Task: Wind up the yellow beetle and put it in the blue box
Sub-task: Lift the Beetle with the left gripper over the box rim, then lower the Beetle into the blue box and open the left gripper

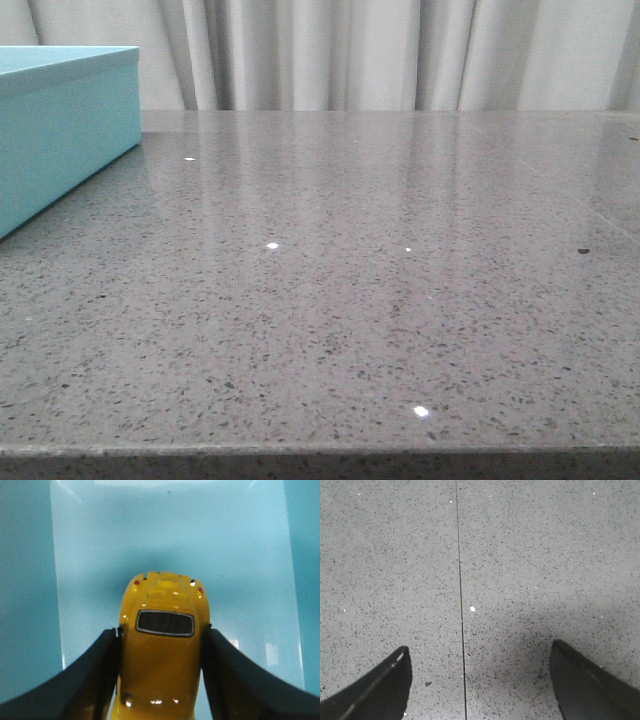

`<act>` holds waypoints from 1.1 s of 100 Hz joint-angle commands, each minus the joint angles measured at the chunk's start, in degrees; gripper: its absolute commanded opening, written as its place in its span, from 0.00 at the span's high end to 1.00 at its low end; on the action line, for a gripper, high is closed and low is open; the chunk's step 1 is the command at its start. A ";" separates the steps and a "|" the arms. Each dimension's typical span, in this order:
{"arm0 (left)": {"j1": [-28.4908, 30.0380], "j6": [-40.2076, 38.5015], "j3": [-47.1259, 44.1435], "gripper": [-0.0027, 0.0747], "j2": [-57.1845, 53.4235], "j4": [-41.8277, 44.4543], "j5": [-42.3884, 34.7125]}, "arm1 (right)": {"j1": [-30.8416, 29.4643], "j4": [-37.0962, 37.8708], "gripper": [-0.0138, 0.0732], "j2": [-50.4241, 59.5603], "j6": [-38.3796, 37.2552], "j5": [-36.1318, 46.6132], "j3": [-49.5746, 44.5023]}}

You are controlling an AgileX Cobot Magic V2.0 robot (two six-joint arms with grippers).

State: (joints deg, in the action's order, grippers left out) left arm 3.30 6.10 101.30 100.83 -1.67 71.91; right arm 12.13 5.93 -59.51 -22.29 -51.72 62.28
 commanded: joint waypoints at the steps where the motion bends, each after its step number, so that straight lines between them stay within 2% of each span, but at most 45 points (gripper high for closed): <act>1: 0.27 -1.12 -0.88 0.84 -2.79 -0.18 -3.41 | -0.01 0.59 0.19 1.12 0.43 3.59 1.48; 27: 0.27 -5.19 -6.47 0.84 -2.79 -0.18 -10.31 | -0.01 0.59 0.19 1.07 0.43 3.96 1.48; 79: 0.27 -5.41 -7.83 0.83 0.83 -1.44 -10.04 | -0.01 0.59 0.19 1.07 0.43 4.29 1.48; 86: 0.27 -5.41 -7.83 0.78 1.36 -1.88 -9.99 | -0.01 0.59 0.19 1.07 0.43 4.29 1.48; 103: 0.27 -5.41 -7.33 0.47 1.45 -2.02 -10.12 | -0.01 0.59 0.19 1.07 0.43 4.22 1.48; 110: 0.27 -5.41 -6.68 0.40 1.35 -2.02 -10.12 | -0.01 0.59 0.19 1.07 0.43 4.22 1.48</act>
State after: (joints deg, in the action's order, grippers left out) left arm 3.58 1.21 92.09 105.26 -2.93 63.25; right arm 12.13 5.93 -59.51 -22.29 -51.14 62.28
